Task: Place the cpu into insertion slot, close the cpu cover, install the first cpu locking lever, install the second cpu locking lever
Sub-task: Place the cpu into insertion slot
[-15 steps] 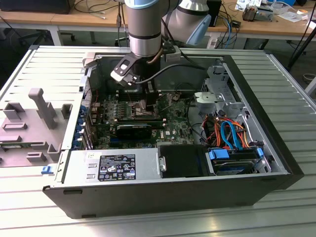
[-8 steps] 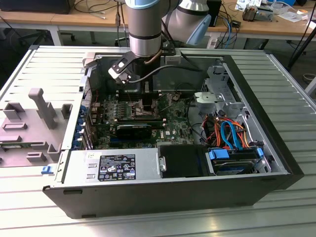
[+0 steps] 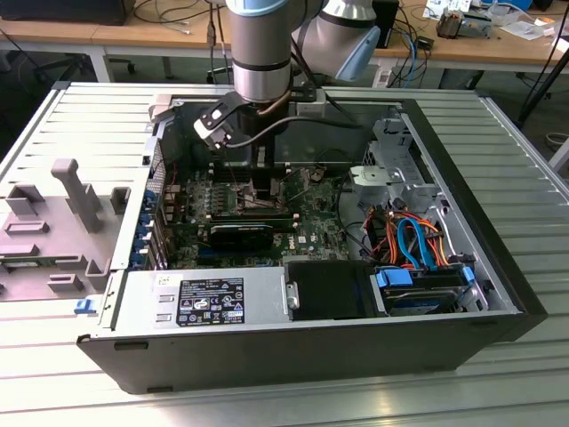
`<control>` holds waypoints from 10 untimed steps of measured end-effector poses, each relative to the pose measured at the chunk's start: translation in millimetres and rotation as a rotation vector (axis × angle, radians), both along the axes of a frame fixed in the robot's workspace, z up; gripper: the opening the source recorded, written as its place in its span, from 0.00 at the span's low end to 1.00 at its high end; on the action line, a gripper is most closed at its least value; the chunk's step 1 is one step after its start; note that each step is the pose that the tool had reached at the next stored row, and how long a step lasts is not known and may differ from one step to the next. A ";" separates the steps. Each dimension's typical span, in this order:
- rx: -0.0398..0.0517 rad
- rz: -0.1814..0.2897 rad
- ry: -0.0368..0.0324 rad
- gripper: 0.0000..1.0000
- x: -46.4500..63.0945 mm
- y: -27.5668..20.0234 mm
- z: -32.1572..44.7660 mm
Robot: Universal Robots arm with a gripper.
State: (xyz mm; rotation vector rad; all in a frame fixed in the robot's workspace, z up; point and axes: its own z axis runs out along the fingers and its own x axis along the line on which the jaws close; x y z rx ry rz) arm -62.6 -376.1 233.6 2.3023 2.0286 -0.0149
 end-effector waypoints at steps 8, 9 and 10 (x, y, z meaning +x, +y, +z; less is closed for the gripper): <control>0.0175 0.053 0.0003 0.54 0.0 0.2 -0.2; 0.0344 0.061 0.0000 0.54 0.3 0.2 -0.3; 0.0513 0.067 -0.0001 0.54 0.5 0.3 -0.3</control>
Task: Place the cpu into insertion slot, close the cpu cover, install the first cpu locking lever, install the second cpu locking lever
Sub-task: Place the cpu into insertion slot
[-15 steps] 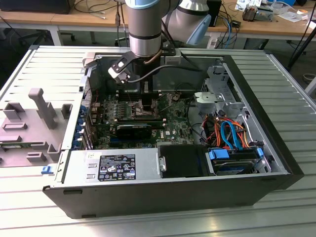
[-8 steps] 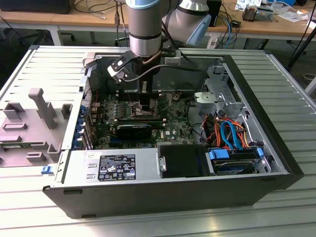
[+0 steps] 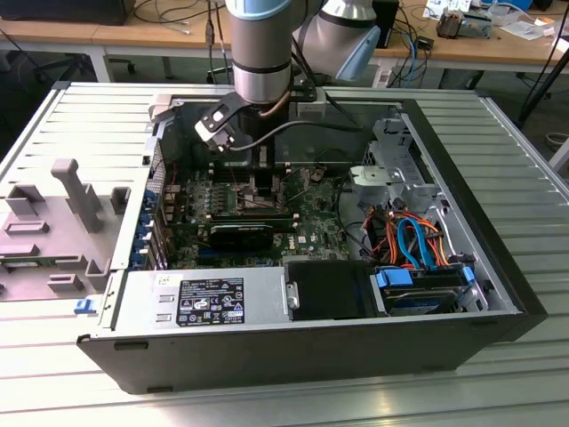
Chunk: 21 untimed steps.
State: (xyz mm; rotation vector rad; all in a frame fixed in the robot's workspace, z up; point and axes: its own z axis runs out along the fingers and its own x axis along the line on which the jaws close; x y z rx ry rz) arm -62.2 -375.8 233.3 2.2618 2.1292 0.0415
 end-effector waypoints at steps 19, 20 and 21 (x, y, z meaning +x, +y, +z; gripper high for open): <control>0.0188 0.027 0.0004 0.54 -10.6 0.0 -27.4; 0.0187 0.025 0.0003 0.54 -11.4 0.0 -28.7; 0.0188 0.023 0.0003 0.54 -12.0 0.0 -30.0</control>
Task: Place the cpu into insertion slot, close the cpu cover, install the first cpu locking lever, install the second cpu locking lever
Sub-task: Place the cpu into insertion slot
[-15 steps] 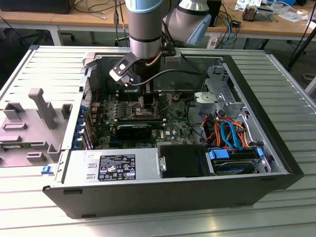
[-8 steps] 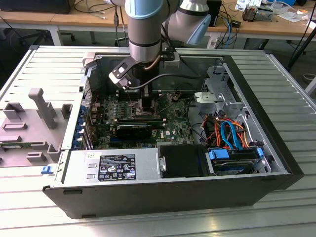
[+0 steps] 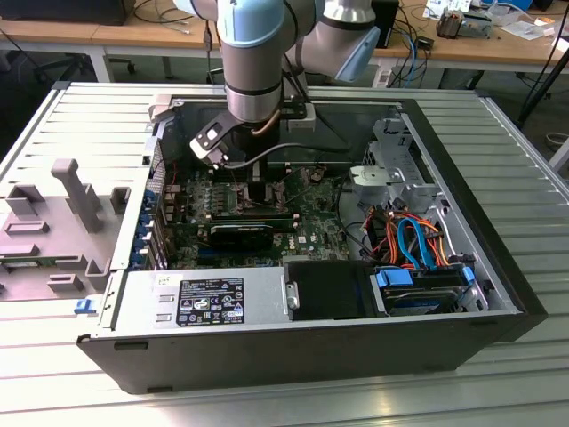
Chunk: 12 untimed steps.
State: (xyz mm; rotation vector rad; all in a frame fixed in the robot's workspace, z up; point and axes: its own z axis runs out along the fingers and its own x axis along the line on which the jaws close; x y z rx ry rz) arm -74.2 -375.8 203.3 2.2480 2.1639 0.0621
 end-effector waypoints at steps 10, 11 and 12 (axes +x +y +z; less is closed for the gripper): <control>-0.0002 -0.031 0.0001 0.54 -0.9 -1.5 -5.6; -0.0002 -0.031 0.0001 0.54 -0.9 -1.5 -5.6; -0.0002 -0.031 0.0001 0.54 -0.9 -1.5 -5.7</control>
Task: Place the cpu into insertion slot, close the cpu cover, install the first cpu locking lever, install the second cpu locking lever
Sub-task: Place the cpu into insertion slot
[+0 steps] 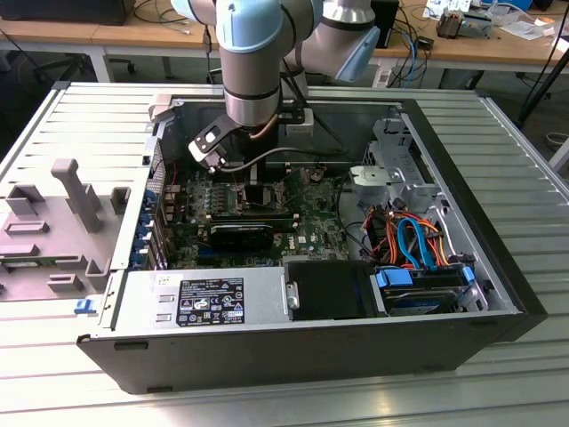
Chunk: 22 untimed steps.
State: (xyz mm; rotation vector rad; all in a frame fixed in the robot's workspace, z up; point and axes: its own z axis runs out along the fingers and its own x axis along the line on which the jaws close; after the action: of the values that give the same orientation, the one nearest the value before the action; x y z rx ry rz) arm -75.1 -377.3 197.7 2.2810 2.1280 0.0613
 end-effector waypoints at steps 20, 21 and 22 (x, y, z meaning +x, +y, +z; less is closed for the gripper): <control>-0.0004 0.030 0.0028 0.54 3.0 -1.4 1.5; -0.0004 0.031 0.0029 0.54 3.0 -1.4 1.2; -0.0004 0.032 0.0029 0.54 3.0 -1.4 0.9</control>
State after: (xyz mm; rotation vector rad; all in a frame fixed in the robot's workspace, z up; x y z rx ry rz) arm -72.1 -378.7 198.6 2.2481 2.1663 0.0581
